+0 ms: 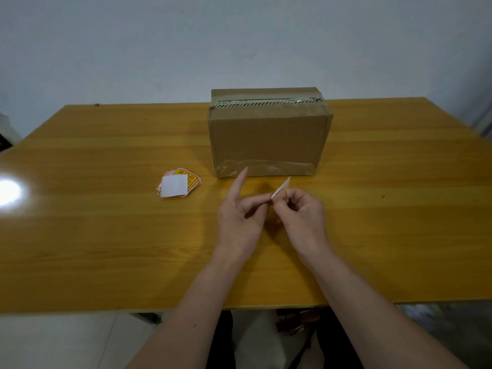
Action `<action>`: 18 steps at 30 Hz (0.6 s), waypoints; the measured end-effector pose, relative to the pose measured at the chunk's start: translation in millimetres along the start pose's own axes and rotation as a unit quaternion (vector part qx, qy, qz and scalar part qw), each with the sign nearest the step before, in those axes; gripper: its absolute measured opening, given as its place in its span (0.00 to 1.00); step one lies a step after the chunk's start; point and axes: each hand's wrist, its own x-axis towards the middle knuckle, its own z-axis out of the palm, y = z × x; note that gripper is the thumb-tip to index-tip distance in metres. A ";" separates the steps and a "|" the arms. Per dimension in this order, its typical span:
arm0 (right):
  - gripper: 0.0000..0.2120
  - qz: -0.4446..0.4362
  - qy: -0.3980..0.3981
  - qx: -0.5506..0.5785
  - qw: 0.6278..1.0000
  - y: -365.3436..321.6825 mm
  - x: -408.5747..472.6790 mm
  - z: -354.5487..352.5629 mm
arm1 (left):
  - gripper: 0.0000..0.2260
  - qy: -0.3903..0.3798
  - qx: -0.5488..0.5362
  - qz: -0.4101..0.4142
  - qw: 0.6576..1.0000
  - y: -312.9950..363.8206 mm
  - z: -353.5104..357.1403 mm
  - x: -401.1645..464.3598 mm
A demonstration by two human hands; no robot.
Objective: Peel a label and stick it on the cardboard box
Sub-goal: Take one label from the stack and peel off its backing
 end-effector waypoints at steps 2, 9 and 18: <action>0.10 -0.001 0.000 0.001 1.000 -0.2 0.5 -0.1 | 0.30 -0.008 -0.023 -0.012 1.000 0.1 -0.7 1.1; 0.11 -0.007 -0.014 -0.007 1.000 1.1 0.2 0.7 | 0.24 0.012 -0.092 -0.053 0.994 5.6 -4.0 3.2; 0.12 -0.020 -0.022 -0.022 0.999 -1.0 -2.4 4.0 | 0.20 0.033 -0.076 -0.054 0.995 5.1 -5.1 4.5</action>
